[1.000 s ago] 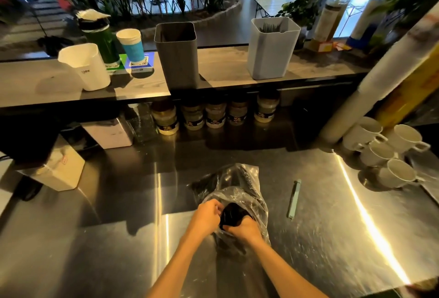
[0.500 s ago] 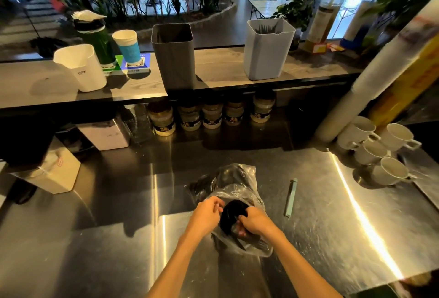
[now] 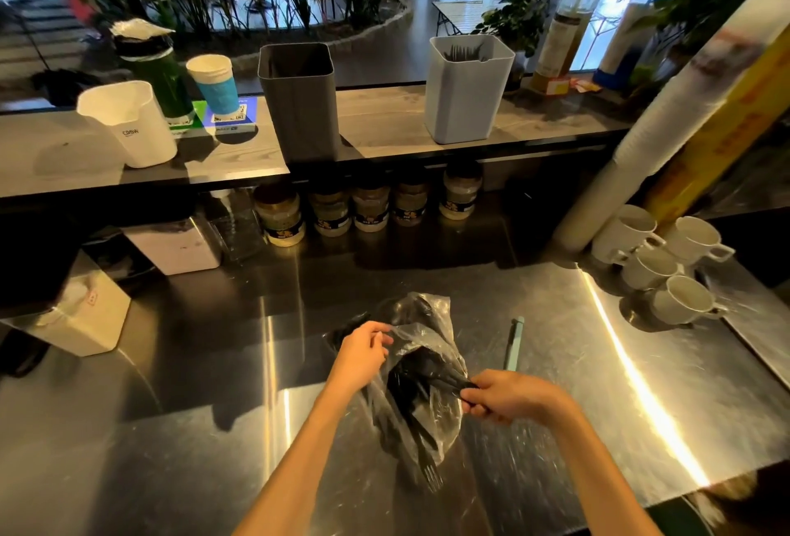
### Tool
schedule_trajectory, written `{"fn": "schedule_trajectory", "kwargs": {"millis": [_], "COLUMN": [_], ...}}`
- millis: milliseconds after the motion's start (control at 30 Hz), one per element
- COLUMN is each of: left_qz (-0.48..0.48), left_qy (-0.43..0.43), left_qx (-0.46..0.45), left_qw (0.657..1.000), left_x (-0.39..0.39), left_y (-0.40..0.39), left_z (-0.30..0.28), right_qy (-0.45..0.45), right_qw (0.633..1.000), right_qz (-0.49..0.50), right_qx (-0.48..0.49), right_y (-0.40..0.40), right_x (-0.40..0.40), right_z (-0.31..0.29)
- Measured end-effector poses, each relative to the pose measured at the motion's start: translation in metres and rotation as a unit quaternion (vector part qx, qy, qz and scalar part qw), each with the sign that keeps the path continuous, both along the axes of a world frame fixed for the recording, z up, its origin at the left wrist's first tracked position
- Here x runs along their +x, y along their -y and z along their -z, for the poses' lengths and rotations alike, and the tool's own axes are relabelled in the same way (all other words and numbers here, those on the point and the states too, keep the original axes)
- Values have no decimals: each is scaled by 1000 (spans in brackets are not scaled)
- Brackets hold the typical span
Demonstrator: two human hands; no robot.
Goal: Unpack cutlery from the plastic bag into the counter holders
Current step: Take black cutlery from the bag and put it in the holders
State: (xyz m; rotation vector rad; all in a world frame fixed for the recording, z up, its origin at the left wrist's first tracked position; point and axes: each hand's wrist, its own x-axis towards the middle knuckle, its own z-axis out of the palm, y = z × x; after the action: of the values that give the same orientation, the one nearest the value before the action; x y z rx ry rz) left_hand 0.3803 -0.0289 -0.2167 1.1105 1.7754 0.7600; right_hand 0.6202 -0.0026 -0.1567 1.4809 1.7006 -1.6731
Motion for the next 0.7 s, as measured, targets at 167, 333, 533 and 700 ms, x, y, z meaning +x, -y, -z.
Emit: {"fn": "schedule_trajectory", "kwargs": {"millis": [167,333,533,700], "left_qz": [-46,-114,-34,-43], "left_qy": [83,315,426,398], "left_qx": [-7,-22,41,105], "left_qw": [995,942,903,910], "left_x": [-9,1,36,40], "left_y": [-2,9,27,34], "left_z": [-3,-30,-59,-65], "right_qy": [-79,-206,-264,-266], "right_qw": [996,976,957,952], "right_qz": [-5,69,113,137], "right_qx": [-51,-16,45,60], "right_y": [5,10,20,29], "right_x": [26,29,-5,-25], "right_z": [-33,-40,-32,-23]}}
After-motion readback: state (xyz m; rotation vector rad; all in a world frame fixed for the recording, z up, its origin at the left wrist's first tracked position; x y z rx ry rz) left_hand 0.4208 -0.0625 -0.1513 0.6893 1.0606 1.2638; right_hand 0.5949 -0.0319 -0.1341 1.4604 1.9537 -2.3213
